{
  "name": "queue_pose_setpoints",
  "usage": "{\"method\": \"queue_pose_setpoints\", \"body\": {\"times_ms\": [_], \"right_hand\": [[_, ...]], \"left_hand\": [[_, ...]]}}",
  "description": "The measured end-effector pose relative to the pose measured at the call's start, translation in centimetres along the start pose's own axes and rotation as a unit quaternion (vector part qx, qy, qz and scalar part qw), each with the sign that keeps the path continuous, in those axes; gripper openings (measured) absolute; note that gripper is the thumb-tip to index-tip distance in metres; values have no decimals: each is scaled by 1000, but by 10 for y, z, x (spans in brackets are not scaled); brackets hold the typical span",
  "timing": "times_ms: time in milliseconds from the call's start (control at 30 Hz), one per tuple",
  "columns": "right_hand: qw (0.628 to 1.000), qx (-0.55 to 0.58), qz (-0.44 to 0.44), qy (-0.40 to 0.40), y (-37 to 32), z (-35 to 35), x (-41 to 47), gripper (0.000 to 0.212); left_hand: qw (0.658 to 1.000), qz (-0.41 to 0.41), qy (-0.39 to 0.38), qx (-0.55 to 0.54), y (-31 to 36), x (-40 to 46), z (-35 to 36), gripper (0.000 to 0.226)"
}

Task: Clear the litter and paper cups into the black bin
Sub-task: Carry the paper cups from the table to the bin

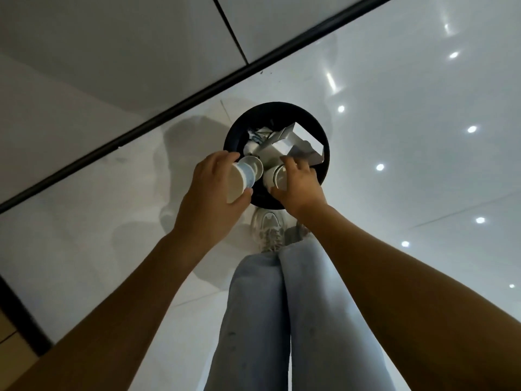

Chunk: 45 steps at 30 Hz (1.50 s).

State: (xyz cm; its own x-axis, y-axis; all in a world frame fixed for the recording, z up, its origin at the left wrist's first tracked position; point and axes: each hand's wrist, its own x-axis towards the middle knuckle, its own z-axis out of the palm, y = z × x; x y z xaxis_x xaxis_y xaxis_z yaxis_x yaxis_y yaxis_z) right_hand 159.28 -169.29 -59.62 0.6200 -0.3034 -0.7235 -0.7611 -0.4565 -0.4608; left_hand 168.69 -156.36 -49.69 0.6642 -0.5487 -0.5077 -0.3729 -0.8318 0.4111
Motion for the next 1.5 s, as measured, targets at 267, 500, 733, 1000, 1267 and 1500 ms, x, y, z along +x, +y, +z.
{"method": "queue_pose_setpoints", "body": {"times_ms": [267, 500, 733, 1000, 1267, 1500], "right_hand": [[1000, -10, -11, 9, 2, 14, 8, 86], [997, 54, -16, 59, 24, -30, -48, 66], [991, 72, 41, 103, 61, -69, -77, 67], [987, 79, 58, 128, 95, -62, -70, 65], [985, 96, 76, 125, 107, -56, -85, 64], [979, 104, 84, 157, 78, -110, -182, 58]], "left_hand": [[1000, 27, -3, 1, 0, 23, 8, 63], [990, 119, -55, 44, 43, 32, 16, 59], [967, 138, -141, 160, 68, 47, 52, 60], [930, 143, -184, 285, 50, 60, 95, 60], [932, 148, -186, 275, 57, 54, 90, 69], [927, 187, -177, 274, 127, -23, 12, 60]]}}
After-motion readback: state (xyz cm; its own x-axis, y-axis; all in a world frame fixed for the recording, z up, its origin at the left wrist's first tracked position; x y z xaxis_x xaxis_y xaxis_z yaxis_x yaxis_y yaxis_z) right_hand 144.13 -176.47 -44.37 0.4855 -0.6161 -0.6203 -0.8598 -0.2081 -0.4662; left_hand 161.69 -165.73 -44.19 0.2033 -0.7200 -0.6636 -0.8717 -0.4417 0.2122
